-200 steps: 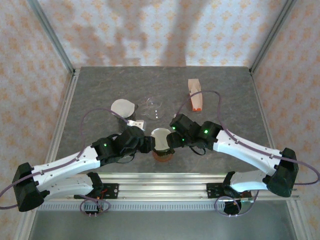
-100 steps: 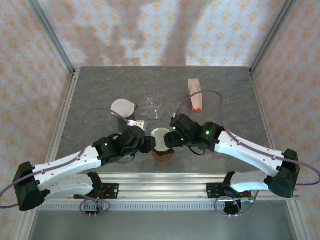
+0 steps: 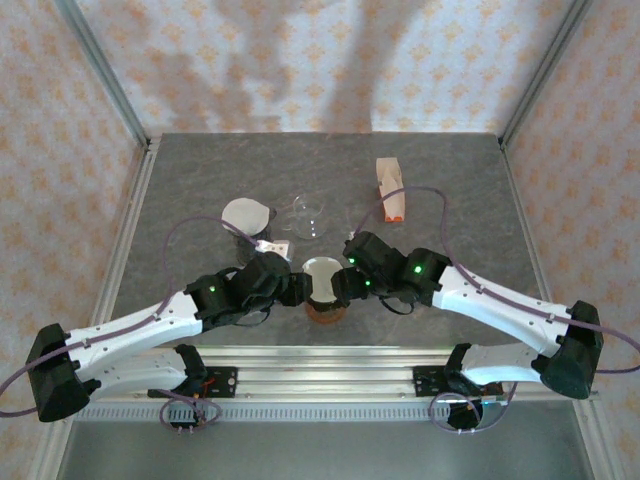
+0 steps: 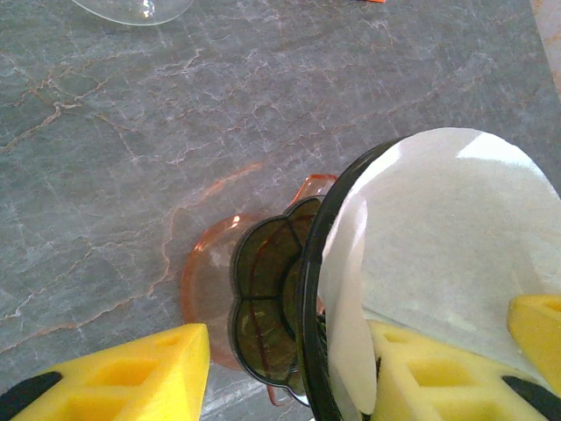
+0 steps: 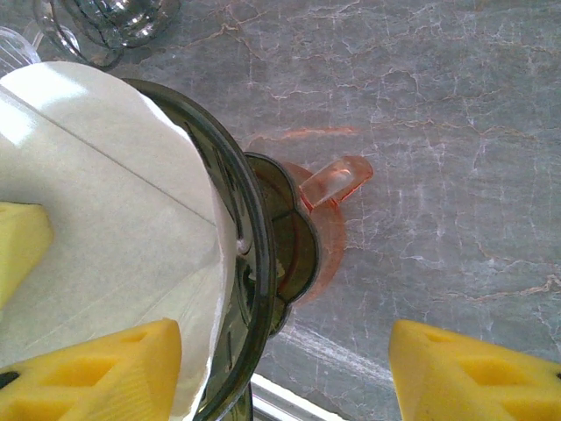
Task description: Place the coffee filter in the dripper
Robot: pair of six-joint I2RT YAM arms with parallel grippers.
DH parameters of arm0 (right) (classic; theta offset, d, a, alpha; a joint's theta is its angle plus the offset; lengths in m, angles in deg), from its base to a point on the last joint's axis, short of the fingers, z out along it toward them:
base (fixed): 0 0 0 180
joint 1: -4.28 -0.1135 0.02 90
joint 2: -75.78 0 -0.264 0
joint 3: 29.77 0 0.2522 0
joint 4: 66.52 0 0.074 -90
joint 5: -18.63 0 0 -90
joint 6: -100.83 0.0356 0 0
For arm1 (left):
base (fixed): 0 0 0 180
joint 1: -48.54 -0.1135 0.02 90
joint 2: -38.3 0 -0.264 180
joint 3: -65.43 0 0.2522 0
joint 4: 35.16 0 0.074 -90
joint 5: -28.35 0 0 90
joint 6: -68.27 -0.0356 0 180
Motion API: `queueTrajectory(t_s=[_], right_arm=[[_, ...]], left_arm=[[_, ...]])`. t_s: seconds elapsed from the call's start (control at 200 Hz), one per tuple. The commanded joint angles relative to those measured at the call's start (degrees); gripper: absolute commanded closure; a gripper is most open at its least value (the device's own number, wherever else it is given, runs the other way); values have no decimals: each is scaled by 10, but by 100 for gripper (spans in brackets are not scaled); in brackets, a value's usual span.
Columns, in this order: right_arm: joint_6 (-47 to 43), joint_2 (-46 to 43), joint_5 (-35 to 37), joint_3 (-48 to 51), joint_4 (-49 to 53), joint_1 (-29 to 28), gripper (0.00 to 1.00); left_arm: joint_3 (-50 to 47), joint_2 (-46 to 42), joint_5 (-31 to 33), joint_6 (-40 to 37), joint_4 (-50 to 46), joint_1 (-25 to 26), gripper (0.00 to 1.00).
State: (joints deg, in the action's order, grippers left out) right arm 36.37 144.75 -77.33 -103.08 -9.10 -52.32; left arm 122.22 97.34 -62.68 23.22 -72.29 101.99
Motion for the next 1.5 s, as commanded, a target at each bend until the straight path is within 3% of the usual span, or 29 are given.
queueTrajectory(t_s=[0.0,0.135,0.435,0.746,1.026,1.291,1.496], right_arm=[[6,-9,23,4,13,-3,36],[9,-9,26,7,12,-3,36],[12,-8,22,7,8,-3,36],[12,-9,24,4,4,-3,36],[13,-8,22,5,3,-3,35],[14,-9,25,2,7,-4,35],[15,-9,28,4,8,-3,35]], left_arm=[[16,2,14,-5,-14,-5,52],[15,-4,14,-5,-16,-8,51],[-3,-39,1,3,25,-13,36],[0,-67,6,5,26,-20,34],[-4,-41,-1,-4,23,-23,34],[1,-41,16,2,-11,-28,56],[0,-40,21,4,-33,-32,61]])
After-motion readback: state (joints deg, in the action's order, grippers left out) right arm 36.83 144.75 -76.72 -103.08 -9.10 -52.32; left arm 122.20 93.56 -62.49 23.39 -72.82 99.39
